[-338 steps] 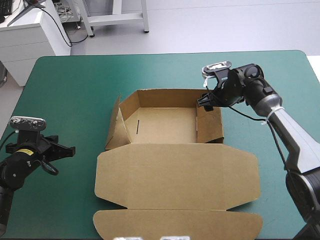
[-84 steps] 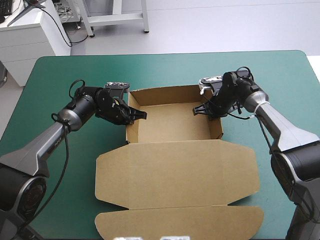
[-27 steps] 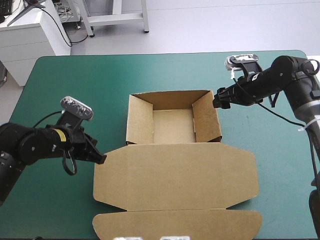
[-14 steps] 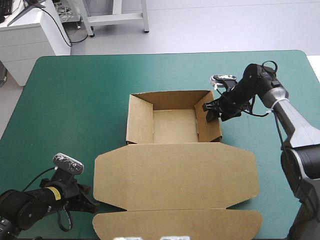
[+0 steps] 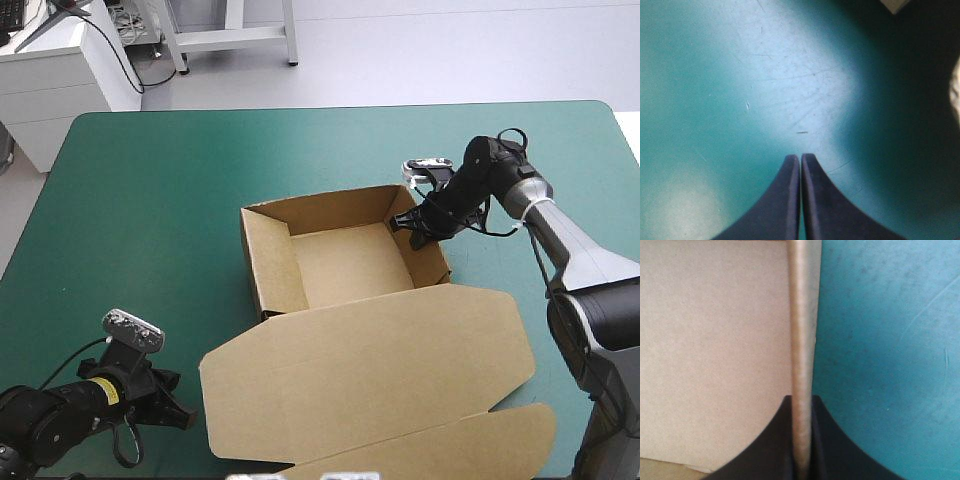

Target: Fold the box

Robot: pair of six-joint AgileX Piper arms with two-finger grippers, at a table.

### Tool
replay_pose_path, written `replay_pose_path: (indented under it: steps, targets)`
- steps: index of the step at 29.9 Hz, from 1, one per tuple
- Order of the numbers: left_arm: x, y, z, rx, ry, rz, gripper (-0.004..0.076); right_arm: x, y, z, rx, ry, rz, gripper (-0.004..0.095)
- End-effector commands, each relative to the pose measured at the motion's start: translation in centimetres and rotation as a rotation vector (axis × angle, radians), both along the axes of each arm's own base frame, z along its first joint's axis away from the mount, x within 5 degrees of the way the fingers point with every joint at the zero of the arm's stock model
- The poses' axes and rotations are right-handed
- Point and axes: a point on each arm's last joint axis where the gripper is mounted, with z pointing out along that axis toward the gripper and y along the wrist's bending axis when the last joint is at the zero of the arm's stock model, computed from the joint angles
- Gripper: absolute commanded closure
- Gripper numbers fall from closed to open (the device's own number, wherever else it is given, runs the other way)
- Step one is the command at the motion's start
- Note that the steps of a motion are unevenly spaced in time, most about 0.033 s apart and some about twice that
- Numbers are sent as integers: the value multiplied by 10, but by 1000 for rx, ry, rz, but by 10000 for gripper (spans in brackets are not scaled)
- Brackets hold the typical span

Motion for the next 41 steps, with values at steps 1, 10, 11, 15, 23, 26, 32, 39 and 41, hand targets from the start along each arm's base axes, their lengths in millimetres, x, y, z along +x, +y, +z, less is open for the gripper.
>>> replay_pose_path:
  steps: [1, 10, 11, 15, 23, 26, 32, 39, 41]
  targets:
    - [4, -3, 10, -37, -58, 5, 732, -4, 1, 26, 49, -77, -6, 925]
    - [4, -3, 10, -37, -58, 5, 732, -3, 0, 45, 34, -154, 20, 925]
    - [4, -3, 10, -37, -58, 5, 732, -3, -2, 52, 21, -180, 23, 925]
    - [4, -3, 10, -37, -58, 5, 732, -6, -13, 84, -85, -301, 28, 925]
    - [4, -3, 10, -35, -59, 5, 732, -9, -55, 127, -427, -477, -92, 927]
    - [4, -2, 10, -33, -59, 5, 732, -6, -77, 130, -449, -475, -149, 927]
    - [3, -2, 10, -31, -53, 4, 732, -6, -146, 130, -469, -435, -367, 927]
    - [4, -2, 10, -20, -59, -6, 732, -23, -232, 129, -481, -374, -651, 927]
    - [4, -2, 10, -20, -59, -6, 732, -30, -251, 129, -472, -367, -710, 926]
